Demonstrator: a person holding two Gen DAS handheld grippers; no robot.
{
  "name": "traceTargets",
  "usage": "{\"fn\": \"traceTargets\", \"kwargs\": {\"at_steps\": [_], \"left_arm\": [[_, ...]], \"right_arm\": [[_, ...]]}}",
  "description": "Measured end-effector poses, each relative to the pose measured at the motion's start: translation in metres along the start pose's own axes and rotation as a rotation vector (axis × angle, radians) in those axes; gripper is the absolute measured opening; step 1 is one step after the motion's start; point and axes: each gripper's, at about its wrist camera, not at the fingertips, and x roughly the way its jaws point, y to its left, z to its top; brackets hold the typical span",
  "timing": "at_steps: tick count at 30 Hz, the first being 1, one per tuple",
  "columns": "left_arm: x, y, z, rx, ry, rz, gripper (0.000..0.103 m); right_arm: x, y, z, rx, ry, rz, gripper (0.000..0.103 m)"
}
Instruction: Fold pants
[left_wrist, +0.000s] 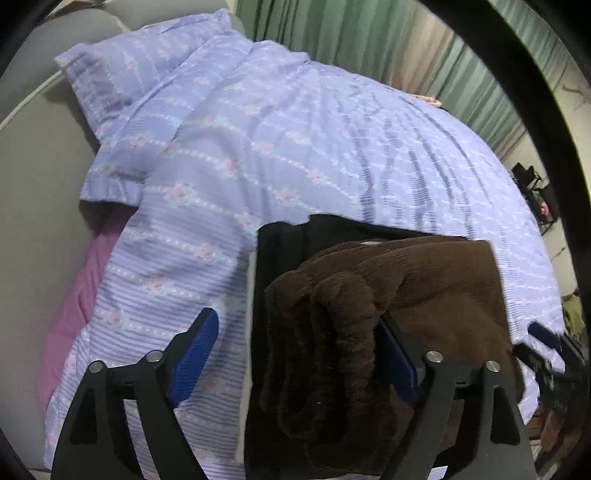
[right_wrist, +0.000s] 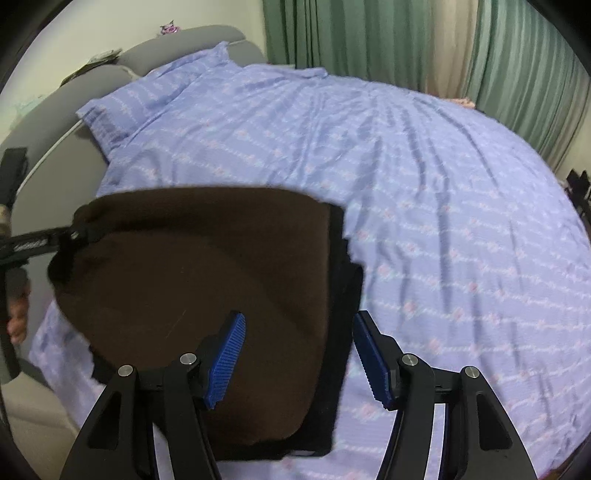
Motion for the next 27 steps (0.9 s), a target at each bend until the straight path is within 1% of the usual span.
{"fn": "traceTargets", "kwargs": {"at_steps": [3, 5, 7, 10, 11, 12, 14, 15, 16, 18, 19, 20, 21, 23, 25, 27], "left_arm": [[0.010, 0.011, -0.001, -0.059, 0.038, -0.017, 0.092], [0.008, 0.015, -0.002, -0.074, 0.037, -0.034, 0.092], [-0.002, 0.013, -0.004, -0.073, 0.021, -0.059, 0.091], [-0.027, 0.008, -0.009, -0.069, -0.002, -0.132, 0.092], [-0.036, 0.006, -0.011, -0.065, -0.009, -0.135, 0.095], [-0.048, 0.002, -0.014, -0.052, -0.021, -0.120, 0.096], [-0.073, -0.010, -0.020, 0.005, -0.062, -0.081, 0.096], [-0.091, -0.019, -0.025, 0.047, -0.093, -0.051, 0.097], [-0.103, -0.027, -0.028, 0.069, -0.114, -0.026, 0.097], [-0.133, -0.047, -0.038, 0.102, -0.164, 0.014, 0.099], [-0.150, -0.061, -0.044, 0.121, -0.190, 0.028, 0.099], [-0.164, -0.073, -0.050, 0.131, -0.215, 0.032, 0.099], [-0.178, -0.088, -0.057, 0.140, -0.239, 0.034, 0.102], [-0.205, -0.121, -0.073, 0.153, -0.289, 0.032, 0.103], [-0.228, -0.157, -0.090, 0.168, -0.334, 0.042, 0.103], [-0.247, -0.196, -0.105, 0.166, -0.367, 0.070, 0.103]], "right_arm": [[0.008, 0.013, -0.015, -0.023, 0.032, 0.001, 0.061], [0.008, 0.017, -0.018, -0.030, 0.041, 0.002, 0.061], [0.001, 0.019, -0.017, -0.039, 0.034, 0.008, 0.061], [-0.022, 0.021, -0.015, -0.060, 0.009, 0.025, 0.061], [-0.036, 0.021, -0.015, -0.071, -0.014, 0.033, 0.062], [-0.046, 0.022, -0.015, -0.078, -0.032, 0.031, 0.064], [-0.073, 0.020, -0.016, -0.090, -0.089, 0.016, 0.075], [-0.090, 0.017, -0.017, -0.092, -0.125, 0.013, 0.078], [-0.102, 0.014, -0.019, -0.093, -0.149, 0.010, 0.081], [-0.135, 0.005, -0.025, -0.096, -0.205, 0.011, 0.083], [-0.151, -0.001, -0.029, -0.093, -0.232, 0.011, 0.085], [-0.163, -0.008, -0.031, -0.090, -0.251, 0.014, 0.089], [-0.179, -0.017, -0.036, -0.083, -0.277, 0.022, 0.090], [-0.206, -0.037, -0.045, -0.065, -0.318, 0.025, 0.095], [-0.232, -0.060, -0.057, -0.044, -0.345, 0.014, 0.096], [-0.259, -0.086, -0.071, -0.021, -0.365, -0.009, 0.098]]}}
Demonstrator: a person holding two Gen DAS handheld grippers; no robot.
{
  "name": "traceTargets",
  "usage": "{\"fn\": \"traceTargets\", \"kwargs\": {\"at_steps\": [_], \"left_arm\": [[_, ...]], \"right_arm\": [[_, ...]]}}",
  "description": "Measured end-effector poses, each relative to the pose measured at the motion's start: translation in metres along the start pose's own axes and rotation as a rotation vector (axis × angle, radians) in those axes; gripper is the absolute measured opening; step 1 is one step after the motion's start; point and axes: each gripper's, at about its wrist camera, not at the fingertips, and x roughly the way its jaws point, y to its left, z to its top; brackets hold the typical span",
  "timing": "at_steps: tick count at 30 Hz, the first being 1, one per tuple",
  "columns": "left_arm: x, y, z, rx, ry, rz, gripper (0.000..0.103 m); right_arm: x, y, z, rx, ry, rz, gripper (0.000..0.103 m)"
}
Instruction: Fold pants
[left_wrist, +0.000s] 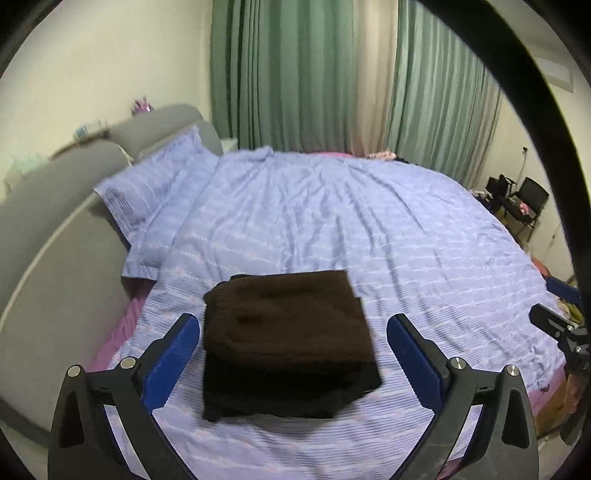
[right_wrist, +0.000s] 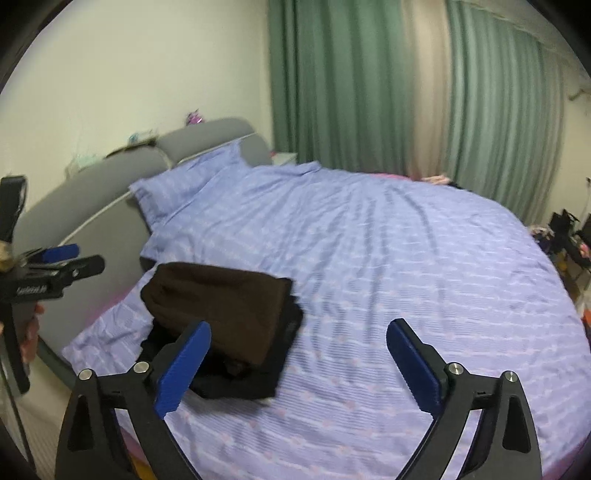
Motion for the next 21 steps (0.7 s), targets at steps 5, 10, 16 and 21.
{"fn": "traceTargets", "kwargs": {"at_steps": [5, 10, 16, 21], "left_arm": [[-0.051, -0.087, -0.010, 0.001, -0.065, 0.019, 0.103], [-0.086, -0.165, -0.029, -0.037, -0.086, 0.016, 0.103], [-0.113, -0.246, -0.046, -0.056, -0.063, -0.017, 0.103], [-0.132, -0.304, -0.058, -0.042, -0.047, 0.003, 0.103]], "right_arm": [[-0.061, -0.061, -0.012, 0.019, -0.025, -0.056, 0.099], [-0.118, -0.121, -0.027, 0.039, -0.063, -0.073, 0.099], [-0.180, -0.181, -0.054, 0.037, -0.097, -0.071, 0.099], [-0.216, -0.215, -0.077, 0.015, -0.096, -0.093, 0.099]]}}
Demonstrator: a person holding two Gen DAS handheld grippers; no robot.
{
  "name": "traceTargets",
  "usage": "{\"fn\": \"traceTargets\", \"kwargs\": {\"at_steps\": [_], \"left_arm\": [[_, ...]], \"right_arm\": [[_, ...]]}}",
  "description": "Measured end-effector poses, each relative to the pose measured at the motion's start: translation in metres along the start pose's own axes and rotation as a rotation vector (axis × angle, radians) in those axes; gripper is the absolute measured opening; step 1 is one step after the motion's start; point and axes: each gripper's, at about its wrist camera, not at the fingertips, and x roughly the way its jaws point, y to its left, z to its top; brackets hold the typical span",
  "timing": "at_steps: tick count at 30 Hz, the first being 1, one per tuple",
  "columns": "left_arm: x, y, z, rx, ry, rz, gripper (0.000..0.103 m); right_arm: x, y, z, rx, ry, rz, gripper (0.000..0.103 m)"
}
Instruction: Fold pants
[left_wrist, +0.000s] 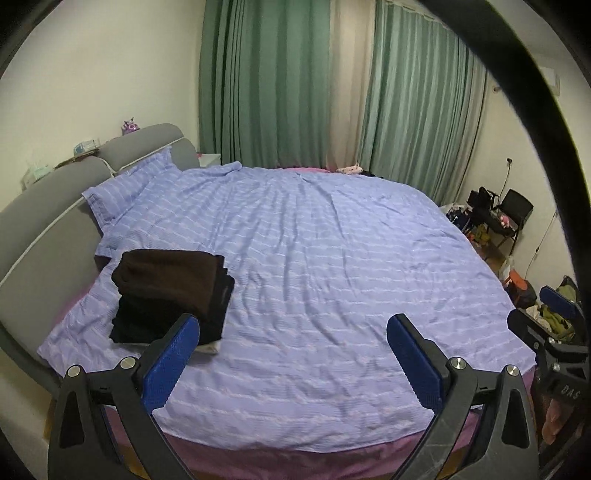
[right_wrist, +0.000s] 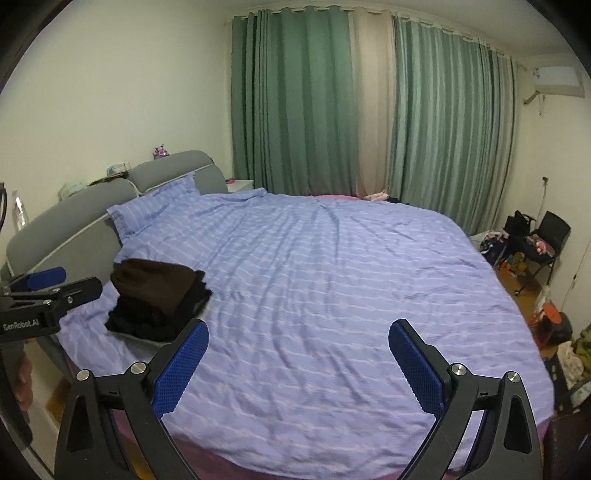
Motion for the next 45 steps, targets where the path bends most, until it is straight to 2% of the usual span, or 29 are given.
{"fn": "traceTargets", "kwargs": {"at_steps": [7, 17, 45], "left_arm": [[-0.029, -0.052, -0.018, 0.012, 0.015, -0.017, 0.103], [-0.050, -0.079, -0.033, 0.048, 0.037, -0.030, 0.103], [-0.054, -0.061, -0.020, 0.076, 0.028, -0.032, 0.103]], "right_arm": [[-0.037, -0.031, -0.019, 0.010, -0.004, -0.007, 0.099], [-0.059, -0.041, -0.031, 0.032, -0.009, -0.010, 0.099], [-0.064, -0.023, -0.024, 0.071, -0.016, -0.047, 0.099]]}}
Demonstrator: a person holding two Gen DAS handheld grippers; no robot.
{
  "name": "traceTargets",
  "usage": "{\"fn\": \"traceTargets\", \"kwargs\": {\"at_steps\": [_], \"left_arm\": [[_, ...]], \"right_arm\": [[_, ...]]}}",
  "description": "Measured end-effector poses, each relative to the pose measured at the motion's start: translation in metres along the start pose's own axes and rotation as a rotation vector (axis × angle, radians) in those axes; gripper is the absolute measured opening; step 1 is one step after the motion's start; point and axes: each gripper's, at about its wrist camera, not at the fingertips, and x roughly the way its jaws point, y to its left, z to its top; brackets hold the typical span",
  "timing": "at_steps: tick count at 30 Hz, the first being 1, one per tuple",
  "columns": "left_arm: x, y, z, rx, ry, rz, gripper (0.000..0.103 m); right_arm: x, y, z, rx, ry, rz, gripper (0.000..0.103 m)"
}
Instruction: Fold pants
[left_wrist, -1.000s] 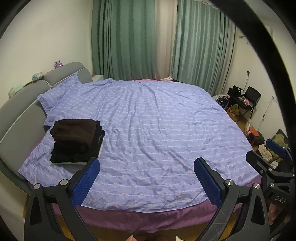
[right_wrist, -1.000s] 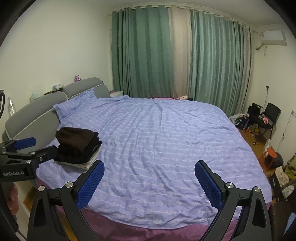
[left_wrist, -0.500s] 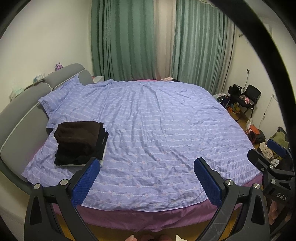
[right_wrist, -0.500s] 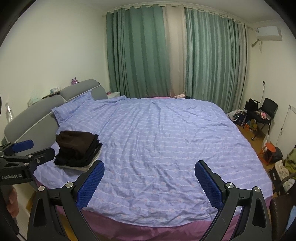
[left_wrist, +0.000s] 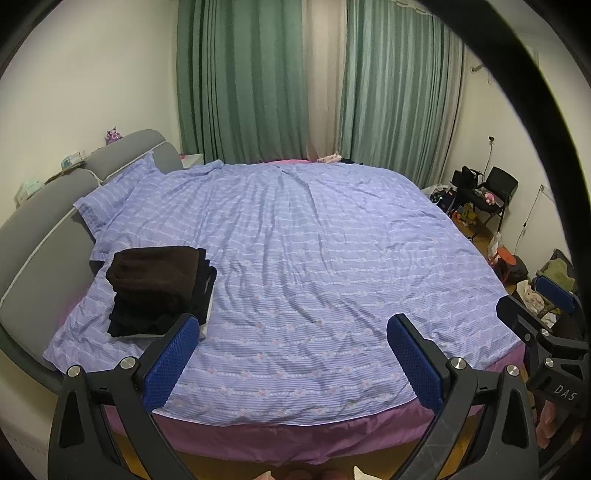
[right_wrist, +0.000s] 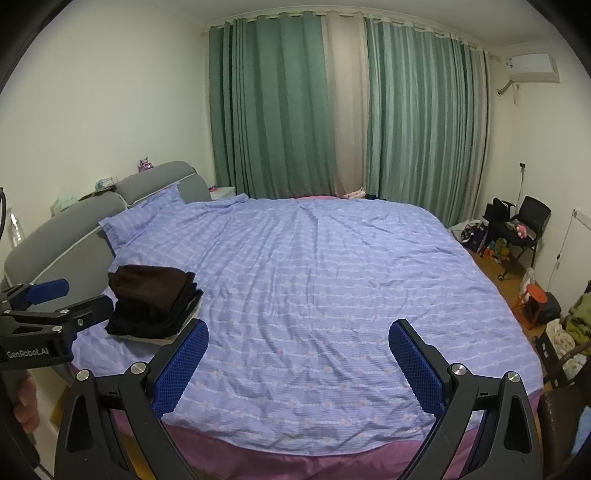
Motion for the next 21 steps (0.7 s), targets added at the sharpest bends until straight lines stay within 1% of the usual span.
{"fn": "traceTargets", "kwargs": {"at_steps": [21], "left_arm": [[0.0005, 0.0022, 0.0002, 0.015, 0.003, -0.011, 0.103]], "right_arm": [[0.0000, 0.0087, 0.0021, 0.007, -0.002, -0.016, 0.099]]}}
